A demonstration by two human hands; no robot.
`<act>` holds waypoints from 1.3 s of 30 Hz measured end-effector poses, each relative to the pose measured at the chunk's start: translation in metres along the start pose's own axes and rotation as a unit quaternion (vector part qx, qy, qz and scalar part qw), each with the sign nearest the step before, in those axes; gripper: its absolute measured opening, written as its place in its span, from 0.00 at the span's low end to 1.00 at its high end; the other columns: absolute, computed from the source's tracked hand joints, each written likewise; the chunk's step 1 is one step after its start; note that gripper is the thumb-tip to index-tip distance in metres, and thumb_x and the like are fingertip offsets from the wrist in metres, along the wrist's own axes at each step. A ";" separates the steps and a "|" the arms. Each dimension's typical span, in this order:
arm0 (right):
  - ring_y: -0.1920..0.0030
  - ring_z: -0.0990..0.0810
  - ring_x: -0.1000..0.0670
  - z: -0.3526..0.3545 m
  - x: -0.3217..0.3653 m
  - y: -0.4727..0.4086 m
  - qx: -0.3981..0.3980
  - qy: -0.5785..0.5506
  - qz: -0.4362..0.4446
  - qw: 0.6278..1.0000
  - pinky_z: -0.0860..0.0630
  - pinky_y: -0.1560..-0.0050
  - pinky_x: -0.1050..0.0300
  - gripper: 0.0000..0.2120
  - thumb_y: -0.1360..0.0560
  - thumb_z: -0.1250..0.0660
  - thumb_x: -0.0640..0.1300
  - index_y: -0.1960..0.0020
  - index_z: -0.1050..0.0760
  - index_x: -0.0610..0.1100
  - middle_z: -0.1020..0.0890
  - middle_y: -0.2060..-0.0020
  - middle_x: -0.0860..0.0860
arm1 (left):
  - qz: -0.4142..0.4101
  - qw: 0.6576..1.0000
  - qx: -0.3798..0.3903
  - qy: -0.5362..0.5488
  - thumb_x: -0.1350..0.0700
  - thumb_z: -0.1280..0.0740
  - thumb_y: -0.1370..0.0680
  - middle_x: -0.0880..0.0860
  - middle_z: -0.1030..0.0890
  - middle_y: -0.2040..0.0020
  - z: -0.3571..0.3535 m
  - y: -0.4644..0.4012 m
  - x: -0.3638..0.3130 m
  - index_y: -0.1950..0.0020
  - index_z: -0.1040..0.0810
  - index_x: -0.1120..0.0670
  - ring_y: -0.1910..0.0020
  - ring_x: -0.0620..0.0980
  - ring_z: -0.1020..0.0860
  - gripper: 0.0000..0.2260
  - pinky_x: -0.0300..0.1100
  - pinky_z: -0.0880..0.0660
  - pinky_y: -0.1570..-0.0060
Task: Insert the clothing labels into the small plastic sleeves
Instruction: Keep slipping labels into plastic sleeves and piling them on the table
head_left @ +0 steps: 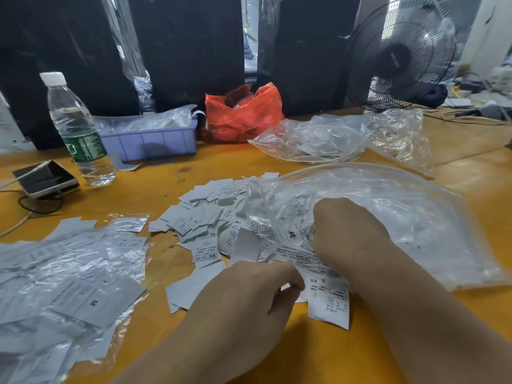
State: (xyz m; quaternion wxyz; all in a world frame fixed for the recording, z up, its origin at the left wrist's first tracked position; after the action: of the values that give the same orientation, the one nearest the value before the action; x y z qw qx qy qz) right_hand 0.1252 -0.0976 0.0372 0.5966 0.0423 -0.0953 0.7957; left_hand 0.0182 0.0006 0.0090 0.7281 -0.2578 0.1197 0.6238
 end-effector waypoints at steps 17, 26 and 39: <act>0.61 0.20 0.55 0.029 0.048 0.020 -0.070 -0.386 0.258 0.883 0.24 0.60 0.63 0.08 0.27 0.30 0.37 0.52 0.19 0.48 0.18 0.64 0.53 | 0.086 0.989 -0.118 0.008 0.48 0.38 0.21 0.41 0.22 0.66 0.050 -0.008 0.029 0.53 0.21 0.41 0.62 0.37 0.24 0.06 0.35 0.32 0.71; 0.66 0.20 0.50 0.002 0.067 0.017 0.141 -0.594 0.206 0.765 0.23 0.64 0.56 0.13 0.27 0.29 0.33 0.46 0.22 0.46 0.16 0.64 0.48 | 0.190 0.975 -0.084 -0.077 0.51 0.37 0.20 0.42 0.22 0.60 0.109 0.016 0.072 0.55 0.22 0.40 0.64 0.41 0.24 0.07 0.35 0.28 0.70; 0.73 0.28 0.53 -0.001 0.139 0.031 0.186 -0.645 0.247 0.699 0.28 0.71 0.58 0.01 0.25 0.32 0.38 0.55 0.22 0.43 0.25 0.75 0.51 | 0.245 0.906 -0.270 0.215 0.50 0.38 0.19 0.44 0.32 0.79 0.099 0.065 0.126 0.56 0.19 0.45 0.81 0.41 0.37 0.09 0.38 0.40 0.77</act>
State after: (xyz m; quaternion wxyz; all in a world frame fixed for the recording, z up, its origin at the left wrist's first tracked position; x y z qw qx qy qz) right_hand 0.0563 0.0256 0.0581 0.1510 0.6299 -0.3134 0.6944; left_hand -0.0354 0.1648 0.0153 0.4113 -0.5354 0.1597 0.7202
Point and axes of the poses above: each hand's wrist, its own y-axis away from the middle knuckle, its own z-axis out of the back of the hand, x = y × z, the point moved 8 cm from there along -y, towards the middle knuckle
